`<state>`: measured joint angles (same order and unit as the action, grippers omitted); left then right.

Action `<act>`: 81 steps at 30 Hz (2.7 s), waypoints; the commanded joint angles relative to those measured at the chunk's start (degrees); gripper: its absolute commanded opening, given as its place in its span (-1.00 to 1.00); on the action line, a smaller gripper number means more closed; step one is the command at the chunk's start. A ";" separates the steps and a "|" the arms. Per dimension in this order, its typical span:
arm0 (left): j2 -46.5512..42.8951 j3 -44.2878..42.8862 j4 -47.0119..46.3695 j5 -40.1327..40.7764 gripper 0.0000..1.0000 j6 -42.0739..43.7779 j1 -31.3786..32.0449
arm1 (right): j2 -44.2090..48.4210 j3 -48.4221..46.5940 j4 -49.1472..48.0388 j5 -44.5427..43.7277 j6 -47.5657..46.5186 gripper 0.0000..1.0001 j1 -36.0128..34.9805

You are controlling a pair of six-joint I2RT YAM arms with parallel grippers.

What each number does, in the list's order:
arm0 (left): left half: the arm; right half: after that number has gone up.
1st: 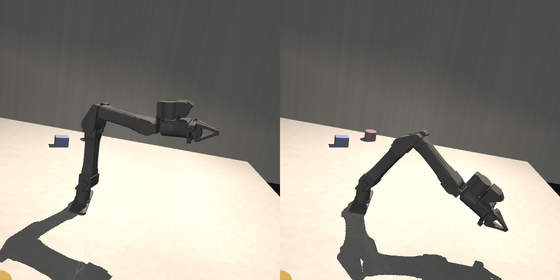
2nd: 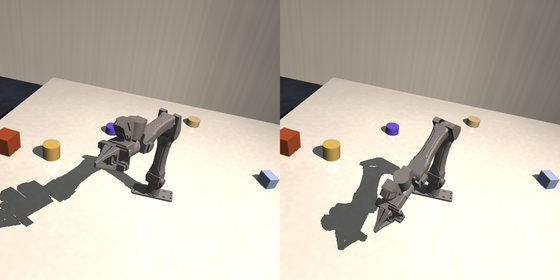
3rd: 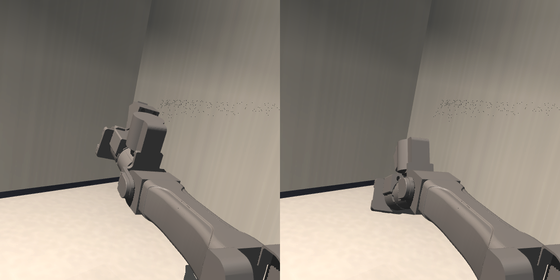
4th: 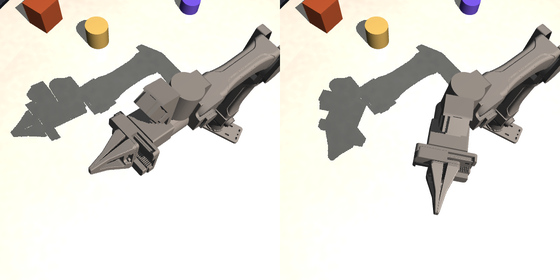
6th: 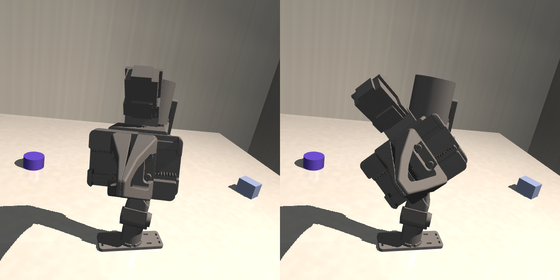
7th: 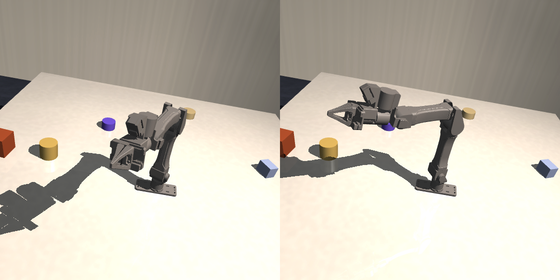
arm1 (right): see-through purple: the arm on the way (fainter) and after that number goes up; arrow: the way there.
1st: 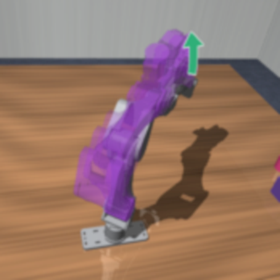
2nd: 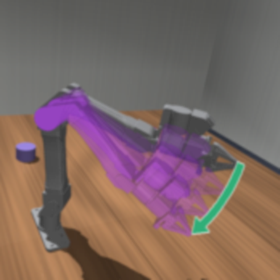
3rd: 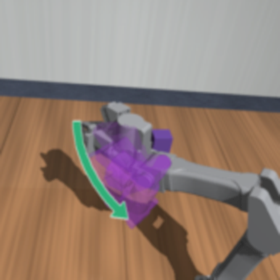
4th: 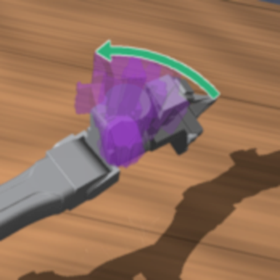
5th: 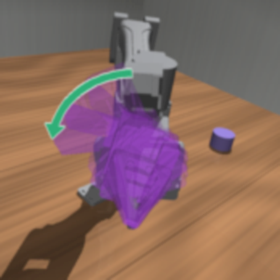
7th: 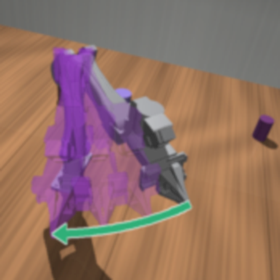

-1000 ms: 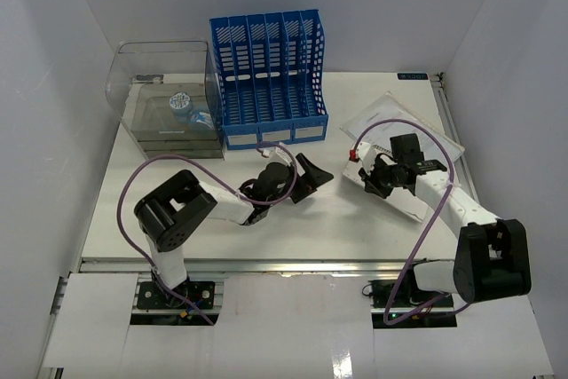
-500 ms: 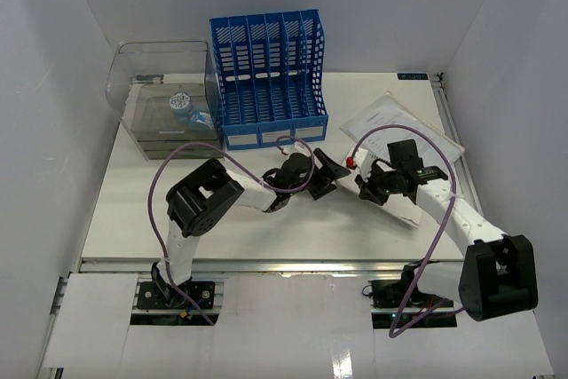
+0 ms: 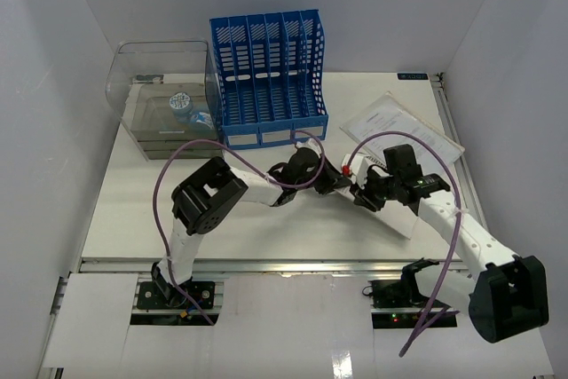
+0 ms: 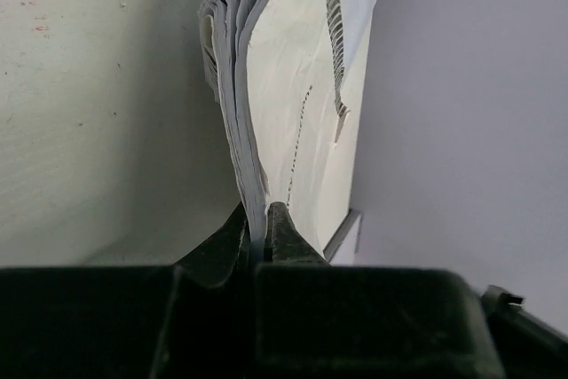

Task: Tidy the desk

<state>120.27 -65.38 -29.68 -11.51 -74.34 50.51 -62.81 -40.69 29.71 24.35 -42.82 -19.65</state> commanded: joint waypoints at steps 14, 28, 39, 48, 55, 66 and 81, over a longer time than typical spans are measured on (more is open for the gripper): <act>-45.33 -4.27 41.69 21.50 -1.00 40.00 0.21 | 18.15 -4.77 -16.05 -5.54 12.99 0.84 8.53; -41.24 -34.52 54.24 40.52 -1.00 60.89 -9.92 | 16.73 4.58 -25.33 -0.56 20.22 0.94 10.42; -26.80 -46.57 51.00 36.73 -1.00 68.37 -15.84 | 17.11 6.06 -25.66 -0.32 19.24 0.94 10.60; -20.59 -49.19 49.54 32.19 -1.00 68.44 -16.63 | 17.15 6.19 -25.71 -0.17 19.22 0.93 10.55; -20.32 -50.17 49.37 28.94 -1.00 65.22 -16.59 | 16.93 6.41 -25.67 0.18 19.53 0.93 10.60; -21.68 -55.48 49.25 30.53 -1.00 65.46 -12.38 | 16.20 6.55 -25.90 0.12 19.76 0.93 10.60; -13.09 -63.32 49.57 31.77 -1.00 66.55 -7.37 | 15.81 6.72 -25.95 -0.11 19.79 0.93 10.60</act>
<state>107.48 -124.33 25.13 21.94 -7.45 40.27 -46.90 -33.98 5.88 23.75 -23.80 -9.34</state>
